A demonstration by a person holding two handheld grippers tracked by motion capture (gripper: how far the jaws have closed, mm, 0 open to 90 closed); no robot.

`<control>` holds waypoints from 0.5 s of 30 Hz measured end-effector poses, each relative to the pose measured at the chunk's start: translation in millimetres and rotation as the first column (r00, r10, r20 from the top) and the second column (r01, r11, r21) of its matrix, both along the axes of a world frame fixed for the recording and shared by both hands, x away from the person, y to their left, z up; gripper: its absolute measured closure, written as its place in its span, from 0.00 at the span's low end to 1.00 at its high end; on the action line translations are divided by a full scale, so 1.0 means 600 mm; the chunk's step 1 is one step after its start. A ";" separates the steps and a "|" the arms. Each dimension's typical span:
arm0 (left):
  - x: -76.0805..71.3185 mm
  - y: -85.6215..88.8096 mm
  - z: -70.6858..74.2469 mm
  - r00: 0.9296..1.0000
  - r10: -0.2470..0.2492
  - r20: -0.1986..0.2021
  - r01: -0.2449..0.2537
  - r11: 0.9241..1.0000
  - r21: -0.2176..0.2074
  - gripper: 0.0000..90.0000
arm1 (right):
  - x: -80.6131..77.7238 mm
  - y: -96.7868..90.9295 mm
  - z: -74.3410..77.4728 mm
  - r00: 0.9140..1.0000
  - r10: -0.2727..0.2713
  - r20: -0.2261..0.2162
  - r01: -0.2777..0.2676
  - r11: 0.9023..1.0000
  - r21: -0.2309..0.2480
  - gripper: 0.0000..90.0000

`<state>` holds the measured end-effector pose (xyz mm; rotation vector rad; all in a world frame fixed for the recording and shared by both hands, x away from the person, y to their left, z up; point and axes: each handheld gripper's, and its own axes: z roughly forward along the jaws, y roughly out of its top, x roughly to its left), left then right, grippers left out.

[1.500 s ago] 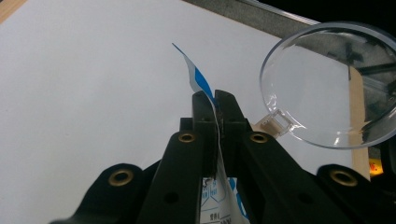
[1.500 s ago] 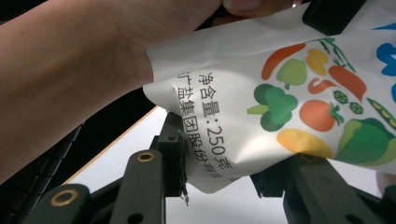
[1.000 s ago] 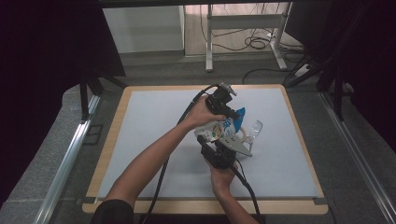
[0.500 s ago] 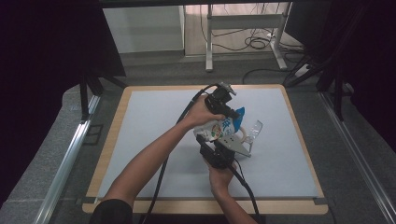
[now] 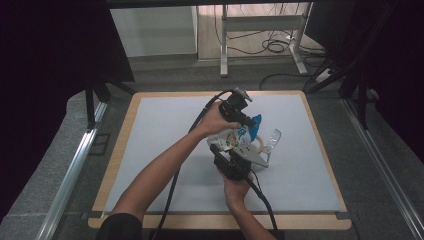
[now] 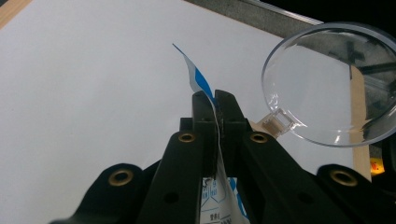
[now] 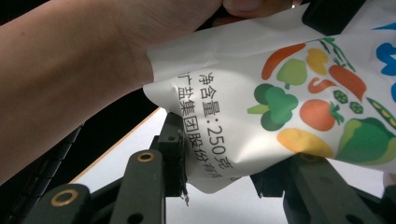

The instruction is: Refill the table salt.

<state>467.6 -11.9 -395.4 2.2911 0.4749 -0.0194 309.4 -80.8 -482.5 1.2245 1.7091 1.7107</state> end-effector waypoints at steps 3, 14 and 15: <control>-0.001 0.000 0.000 1.000 0.000 0.000 0.000 1.000 0.000 0.99 | 0.000 0.000 0.000 1.000 0.001 0.000 -0.001 1.000 -0.001 0.69; -0.002 0.003 -0.001 1.000 0.003 -0.002 -0.003 1.000 -0.006 0.99 | -0.002 0.000 0.000 1.000 0.007 -0.001 -0.007 1.000 -0.007 0.69; -0.002 0.002 -0.001 1.000 0.003 -0.003 -0.003 1.000 -0.006 0.99 | -0.002 -0.001 0.000 1.000 0.008 -0.001 -0.008 1.000 -0.007 0.69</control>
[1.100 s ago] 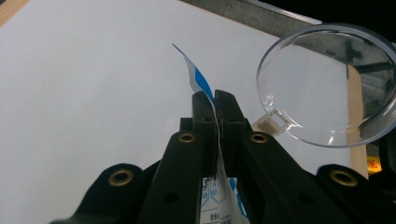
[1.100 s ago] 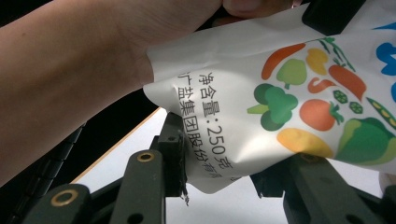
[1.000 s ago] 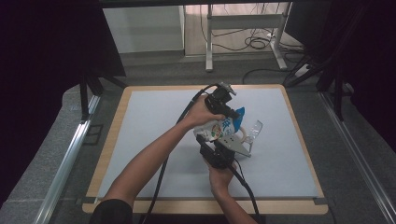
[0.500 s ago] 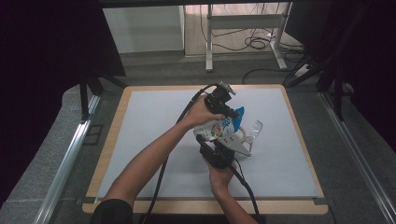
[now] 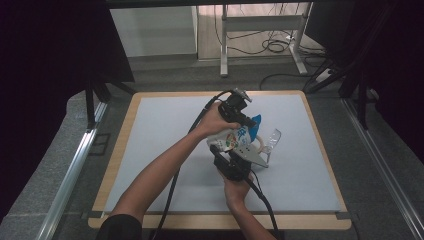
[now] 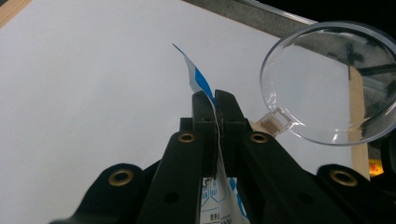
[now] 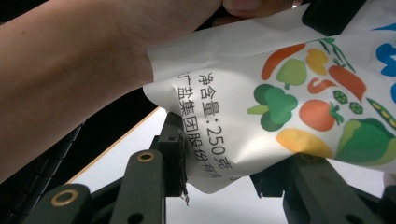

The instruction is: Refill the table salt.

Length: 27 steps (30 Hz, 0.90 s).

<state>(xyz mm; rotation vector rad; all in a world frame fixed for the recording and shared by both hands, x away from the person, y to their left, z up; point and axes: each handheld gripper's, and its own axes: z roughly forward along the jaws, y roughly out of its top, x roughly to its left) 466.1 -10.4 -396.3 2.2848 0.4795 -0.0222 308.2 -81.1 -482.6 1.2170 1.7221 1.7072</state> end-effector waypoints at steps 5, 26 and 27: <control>0.000 -0.003 -0.001 1.000 -0.004 -0.004 0.004 1.000 -0.004 0.99 | -0.001 -0.003 0.001 1.000 0.002 -0.002 -0.002 1.000 0.003 0.69; 0.002 -0.010 0.003 1.000 -0.020 -0.011 0.020 1.000 0.011 0.99 | -0.003 -0.004 0.005 1.000 -0.019 -0.009 0.019 1.000 0.019 0.69; 0.003 -0.010 0.003 1.000 -0.020 -0.011 0.020 1.000 0.012 0.99 | -0.003 -0.003 0.005 1.000 -0.021 -0.010 0.021 1.000 0.020 0.69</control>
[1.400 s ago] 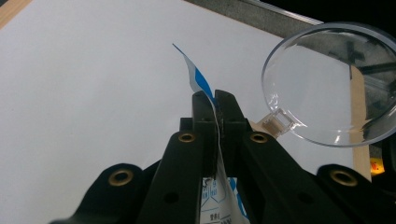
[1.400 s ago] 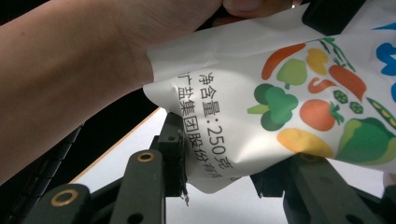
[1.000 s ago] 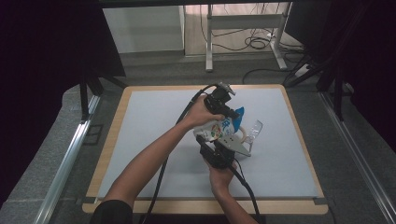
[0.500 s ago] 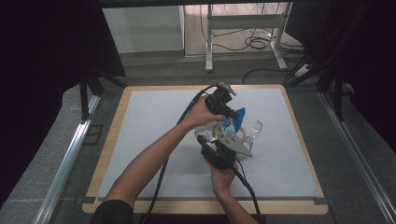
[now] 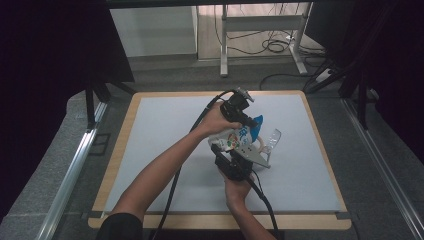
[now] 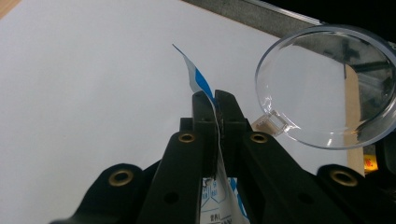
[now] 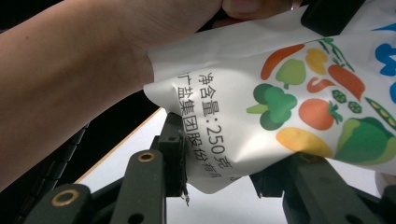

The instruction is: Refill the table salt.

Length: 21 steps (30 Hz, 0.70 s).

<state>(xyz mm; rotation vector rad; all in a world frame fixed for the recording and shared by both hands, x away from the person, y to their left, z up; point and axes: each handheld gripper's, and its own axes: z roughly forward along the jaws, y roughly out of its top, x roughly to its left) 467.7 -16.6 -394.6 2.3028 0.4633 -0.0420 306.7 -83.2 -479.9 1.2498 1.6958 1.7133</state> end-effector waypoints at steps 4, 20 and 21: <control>0.001 -0.001 0.000 1.000 0.000 -0.001 0.000 1.000 0.001 0.99 | 0.001 0.000 0.000 1.000 -0.003 0.000 0.003 1.000 0.002 0.69; 0.001 0.002 0.001 1.000 0.002 0.002 -0.002 1.000 0.000 0.99 | 0.002 0.001 0.002 1.000 0.005 0.008 -0.005 1.000 -0.011 0.69; 0.001 0.002 0.001 1.000 0.002 0.002 -0.002 1.000 0.000 0.99 | 0.002 0.001 0.002 1.000 0.005 0.008 -0.005 1.000 -0.011 0.69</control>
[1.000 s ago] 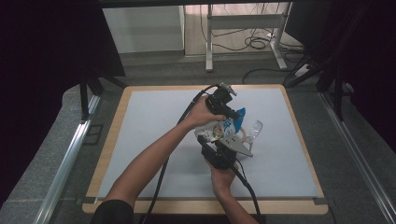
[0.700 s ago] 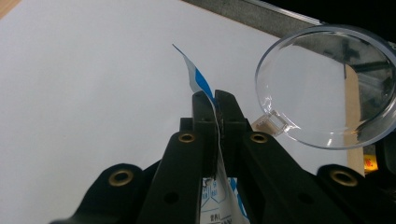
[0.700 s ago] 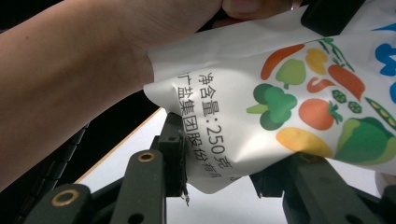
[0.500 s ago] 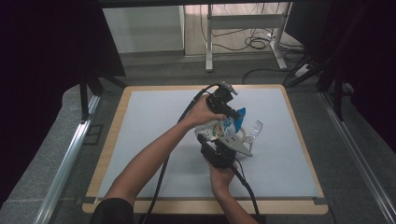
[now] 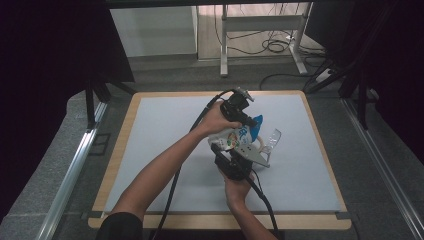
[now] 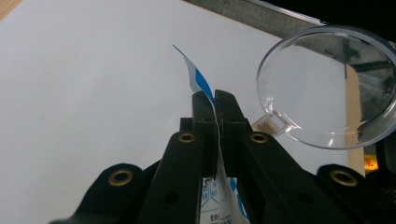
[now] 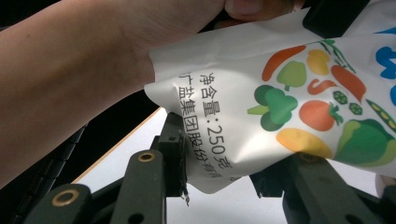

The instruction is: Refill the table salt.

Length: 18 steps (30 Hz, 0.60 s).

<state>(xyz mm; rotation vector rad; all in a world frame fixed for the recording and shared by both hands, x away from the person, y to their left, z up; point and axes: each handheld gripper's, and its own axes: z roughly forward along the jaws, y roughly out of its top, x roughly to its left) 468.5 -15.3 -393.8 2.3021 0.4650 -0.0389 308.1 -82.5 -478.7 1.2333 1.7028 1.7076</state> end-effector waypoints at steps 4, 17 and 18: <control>0.000 0.001 -0.001 1.000 0.003 -0.001 -0.003 1.000 0.000 0.99 | 0.000 0.000 -0.001 1.000 0.002 0.000 -0.002 1.000 -0.002 0.69; 0.000 -0.001 -0.001 1.000 0.001 0.001 -0.001 1.000 0.003 0.99 | 0.000 0.001 0.001 1.000 -0.004 -0.011 0.004 1.000 0.000 0.70; 0.000 -0.001 -0.001 1.000 0.001 0.001 -0.001 1.000 0.003 0.99 | 0.000 0.001 0.001 1.000 -0.005 -0.010 0.005 1.000 0.002 0.70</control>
